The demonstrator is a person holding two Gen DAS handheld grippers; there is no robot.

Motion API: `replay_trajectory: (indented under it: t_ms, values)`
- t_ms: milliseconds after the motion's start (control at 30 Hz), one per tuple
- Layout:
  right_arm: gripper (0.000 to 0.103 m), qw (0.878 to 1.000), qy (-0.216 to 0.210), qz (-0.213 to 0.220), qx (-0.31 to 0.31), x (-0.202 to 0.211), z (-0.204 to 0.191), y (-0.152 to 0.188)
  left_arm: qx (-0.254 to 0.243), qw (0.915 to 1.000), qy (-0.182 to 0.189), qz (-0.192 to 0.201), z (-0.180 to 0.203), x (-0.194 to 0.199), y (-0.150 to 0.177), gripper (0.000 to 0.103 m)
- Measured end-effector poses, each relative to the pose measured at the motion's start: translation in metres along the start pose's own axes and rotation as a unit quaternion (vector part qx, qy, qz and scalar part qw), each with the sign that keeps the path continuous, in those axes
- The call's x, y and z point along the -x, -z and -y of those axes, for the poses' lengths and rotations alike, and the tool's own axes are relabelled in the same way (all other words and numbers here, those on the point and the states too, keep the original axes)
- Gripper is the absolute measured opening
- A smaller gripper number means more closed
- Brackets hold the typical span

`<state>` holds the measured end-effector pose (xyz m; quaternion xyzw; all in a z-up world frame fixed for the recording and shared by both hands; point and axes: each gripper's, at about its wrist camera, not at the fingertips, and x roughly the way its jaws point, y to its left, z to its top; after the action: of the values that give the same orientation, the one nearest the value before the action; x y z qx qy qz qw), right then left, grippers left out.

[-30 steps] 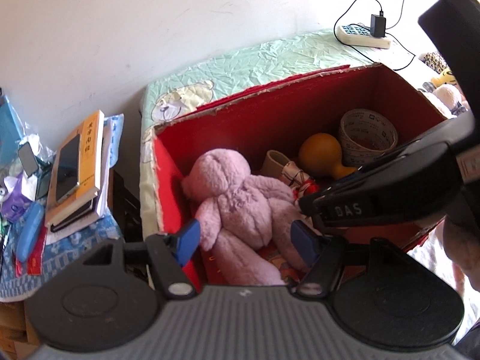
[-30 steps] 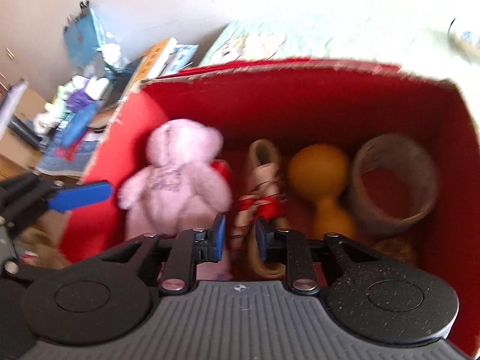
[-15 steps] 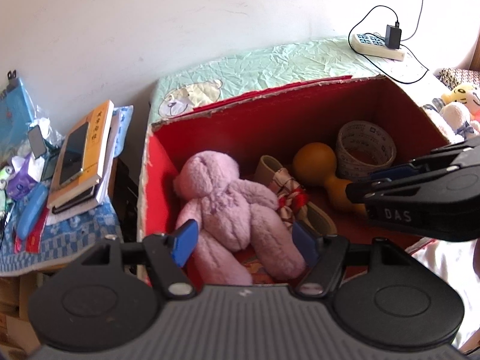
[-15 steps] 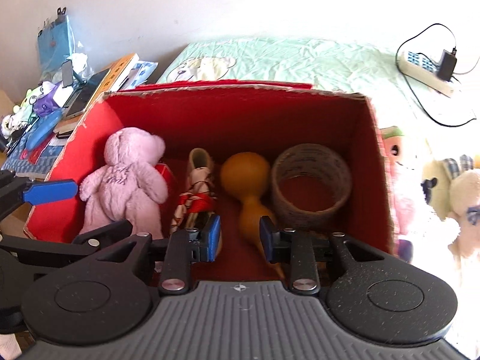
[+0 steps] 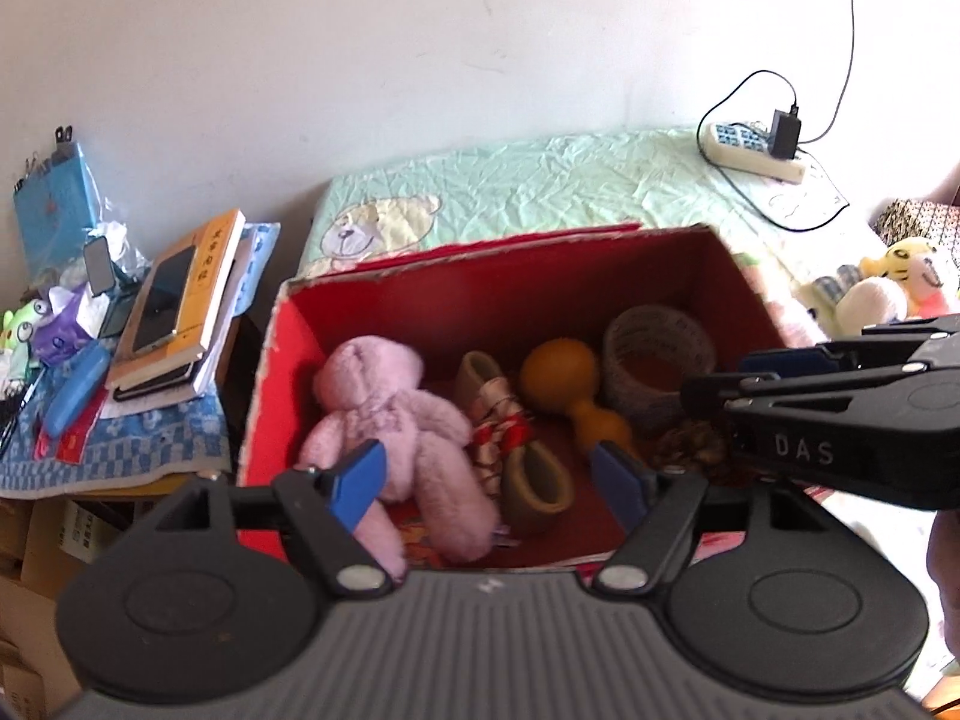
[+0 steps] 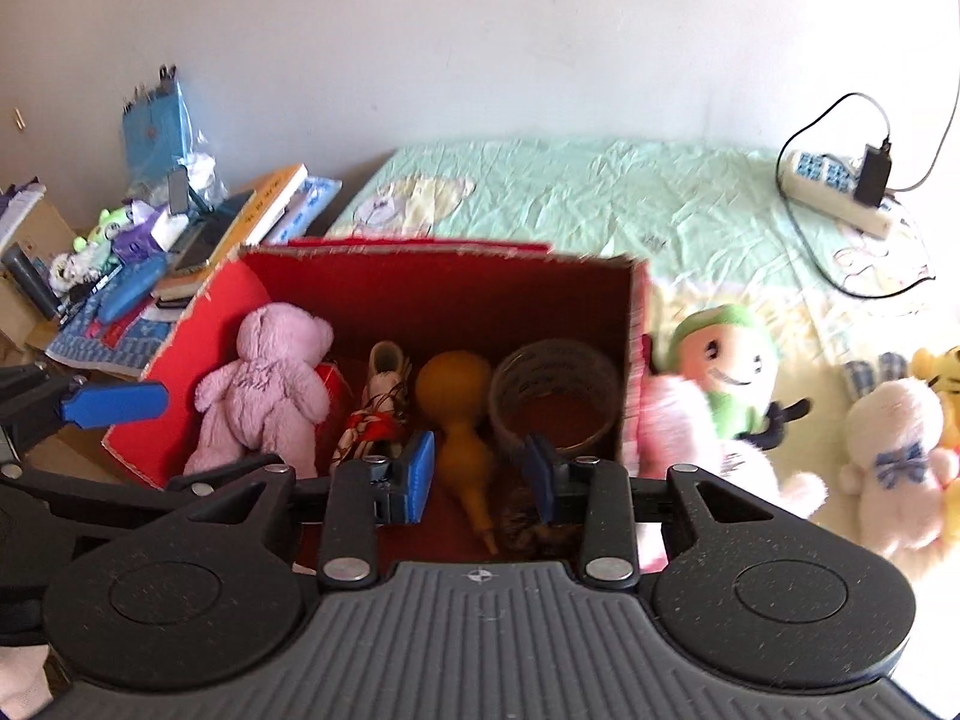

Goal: Organize objects
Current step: 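Withdraw the right gripper and move it to the white bunny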

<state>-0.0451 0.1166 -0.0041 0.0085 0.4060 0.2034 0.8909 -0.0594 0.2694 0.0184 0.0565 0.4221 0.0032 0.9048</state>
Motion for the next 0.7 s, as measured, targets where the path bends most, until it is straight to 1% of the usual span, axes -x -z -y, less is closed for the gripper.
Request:
replay_trajectory:
  t_ms: [133, 267, 567, 700]
  values:
    - [0.036, 1.000, -0.009, 0.016, -0.005, 0.019, 0.022, 0.000, -0.002, 1.0000, 0.000, 0.005, 0.027, 0.009, -0.003, 0.082]
    - [0.036, 1.000, -0.006, 0.027, -0.007, 0.033, 0.043, 0.002, -0.004, 1.0000, 0.003, 0.008, 0.053, 0.013, -0.007, 0.083]
    - [0.036, 0.999, 0.008, 0.031, -0.022, 0.051, 0.098, 0.015, -0.016, 0.9996, 0.019, 0.011, 0.111, 0.018, -0.013, 0.083]
    - [0.036, 0.999, 0.014, 0.029, -0.030, 0.057, 0.120, 0.024, -0.026, 0.9991, 0.031, 0.014, 0.135, 0.020, -0.015, 0.081]
